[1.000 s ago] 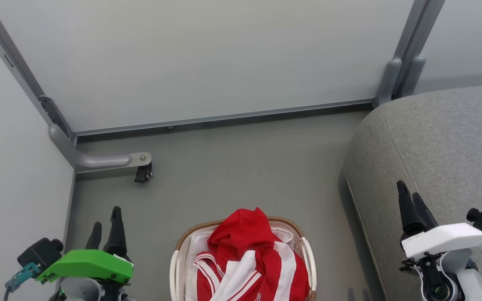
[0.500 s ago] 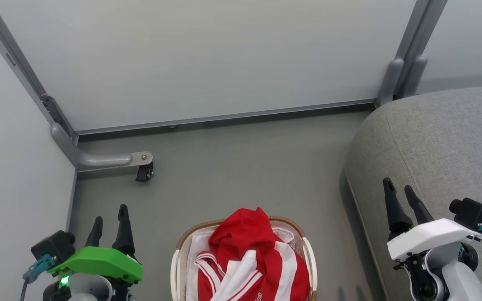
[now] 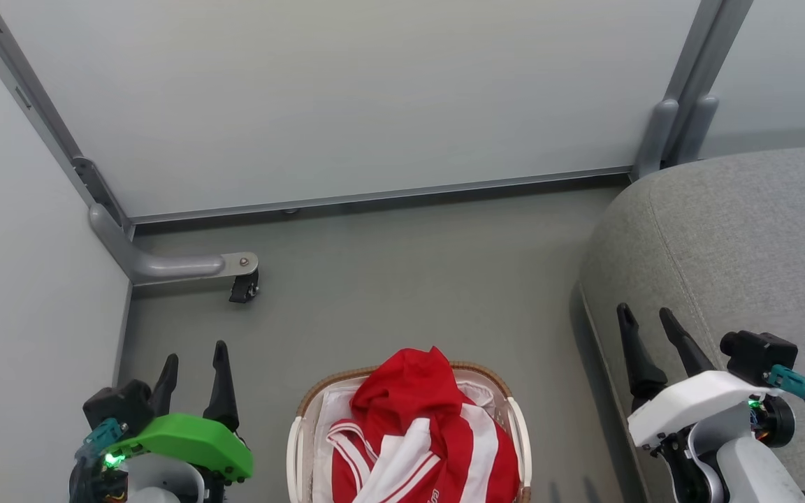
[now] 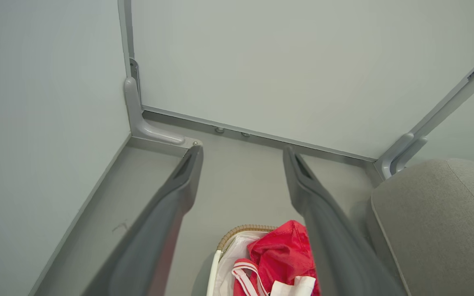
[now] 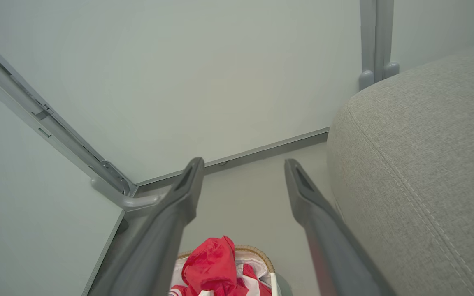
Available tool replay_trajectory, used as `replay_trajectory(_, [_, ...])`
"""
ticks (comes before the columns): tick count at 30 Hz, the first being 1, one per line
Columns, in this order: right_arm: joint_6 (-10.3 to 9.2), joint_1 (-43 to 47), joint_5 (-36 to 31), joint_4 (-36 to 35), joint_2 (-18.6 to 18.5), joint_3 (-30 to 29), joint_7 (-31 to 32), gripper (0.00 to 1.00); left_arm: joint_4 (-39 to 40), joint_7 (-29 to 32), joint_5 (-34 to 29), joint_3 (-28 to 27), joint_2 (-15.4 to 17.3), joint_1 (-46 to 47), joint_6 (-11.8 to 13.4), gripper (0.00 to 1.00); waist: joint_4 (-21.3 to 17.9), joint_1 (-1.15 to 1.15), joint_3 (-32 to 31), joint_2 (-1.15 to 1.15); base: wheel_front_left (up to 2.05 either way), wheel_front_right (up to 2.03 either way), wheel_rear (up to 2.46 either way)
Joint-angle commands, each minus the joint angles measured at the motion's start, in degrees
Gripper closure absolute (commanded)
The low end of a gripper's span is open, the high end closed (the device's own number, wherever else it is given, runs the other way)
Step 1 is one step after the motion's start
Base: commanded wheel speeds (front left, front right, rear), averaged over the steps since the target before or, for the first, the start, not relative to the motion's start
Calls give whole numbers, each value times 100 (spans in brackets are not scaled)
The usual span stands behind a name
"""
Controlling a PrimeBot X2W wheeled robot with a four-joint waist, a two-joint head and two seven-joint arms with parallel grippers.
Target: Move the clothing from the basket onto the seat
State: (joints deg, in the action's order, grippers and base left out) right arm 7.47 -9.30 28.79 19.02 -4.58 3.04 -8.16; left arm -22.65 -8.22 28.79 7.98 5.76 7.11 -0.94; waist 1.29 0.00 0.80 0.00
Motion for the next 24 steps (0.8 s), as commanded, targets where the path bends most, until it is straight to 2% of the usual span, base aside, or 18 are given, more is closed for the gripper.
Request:
replay_trajectory(1, [3,-128,-199,-18,-57,39,-70,0,7,-64,-174,53,63,159,27,0,0,0,-1,0,0,0,0])
replay_trajectory(12, [3,-56,-928,127,-25,7,-222,0,-61,-215,-751,188,58,124,90,0,-2,0,-9,0,0,0,0])
replay_trajectory(24, [3,69,-1631,102,83,-45,-374,0,-189,-370,-1308,207,-39,44,16,0,18,0,-8,0,0,0,0])
